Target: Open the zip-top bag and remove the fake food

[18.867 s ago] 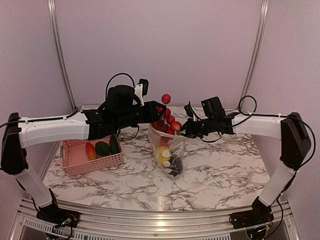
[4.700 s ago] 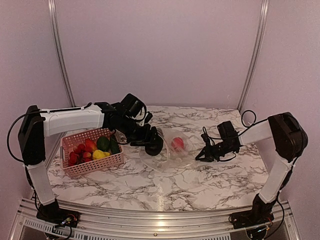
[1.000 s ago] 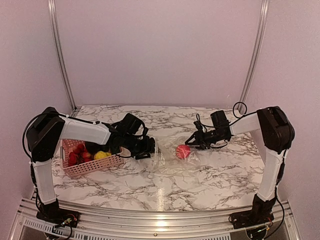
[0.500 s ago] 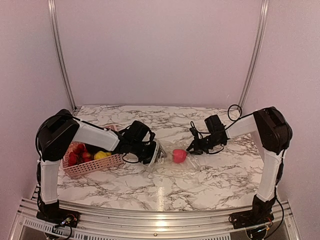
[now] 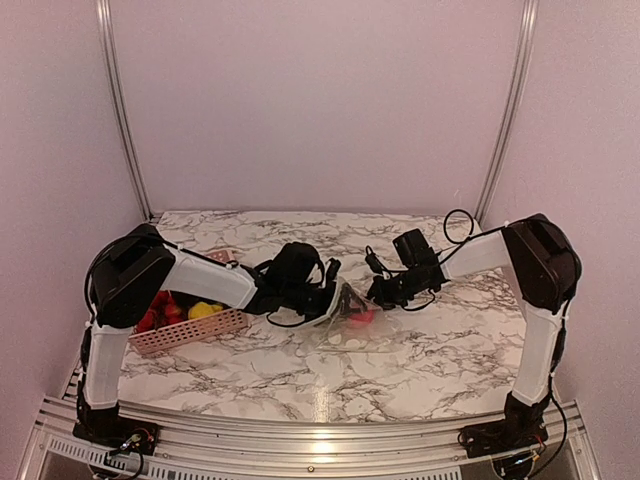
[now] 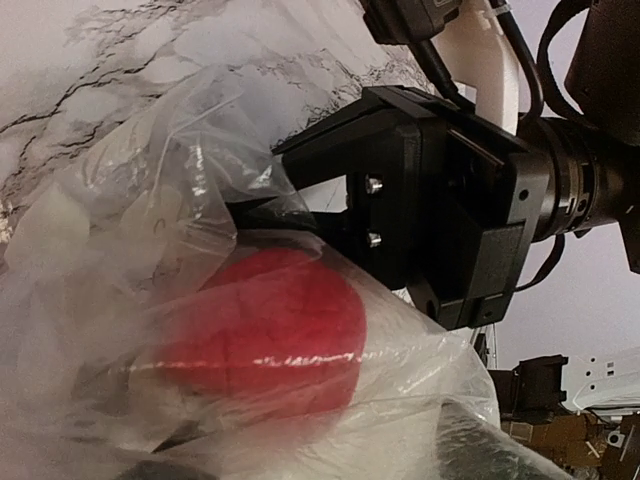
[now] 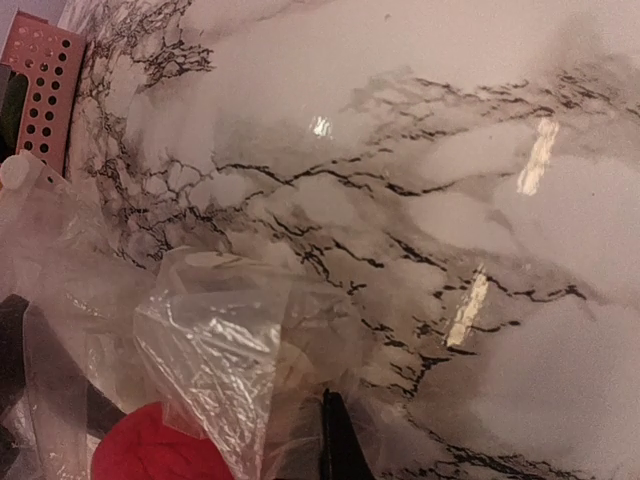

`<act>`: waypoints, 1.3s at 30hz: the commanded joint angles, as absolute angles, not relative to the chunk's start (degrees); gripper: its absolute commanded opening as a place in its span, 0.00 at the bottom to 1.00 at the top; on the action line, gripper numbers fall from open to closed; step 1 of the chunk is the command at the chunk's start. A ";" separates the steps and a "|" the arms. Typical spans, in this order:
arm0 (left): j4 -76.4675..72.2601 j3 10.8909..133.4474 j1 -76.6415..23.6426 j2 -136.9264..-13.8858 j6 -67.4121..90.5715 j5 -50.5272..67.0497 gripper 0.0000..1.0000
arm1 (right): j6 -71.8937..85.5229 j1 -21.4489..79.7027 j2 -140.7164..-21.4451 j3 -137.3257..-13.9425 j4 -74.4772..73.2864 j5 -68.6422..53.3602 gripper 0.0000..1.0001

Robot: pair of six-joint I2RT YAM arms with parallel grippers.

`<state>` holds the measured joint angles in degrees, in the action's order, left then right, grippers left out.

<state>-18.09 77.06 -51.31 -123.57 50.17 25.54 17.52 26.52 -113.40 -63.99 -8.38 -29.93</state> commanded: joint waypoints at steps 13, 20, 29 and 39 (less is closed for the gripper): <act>-0.09 85.54 -53.79 -128.83 40.72 15.67 0.70 | 23.48 28.39 -112.31 -59.28 -8.75 -32.68 0.00; 1.64 75.32 -52.33 -115.88 41.78 10.75 0.60 | 22.58 23.09 -109.07 -55.43 -7.39 -31.75 0.00; 5.83 63.37 -47.38 -99.55 42.40 7.19 0.60 | 22.98 16.78 -105.39 -51.27 -4.52 -34.74 0.00; 21.89 59.40 -33.63 -78.55 40.50 0.55 0.63 | 23.18 16.34 -104.69 -50.34 -3.78 -35.68 0.00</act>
<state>9.80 59.77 -38.26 -85.32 42.33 5.80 22.81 16.69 -105.45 -50.72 -3.36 -35.75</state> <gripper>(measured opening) 0.634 0.005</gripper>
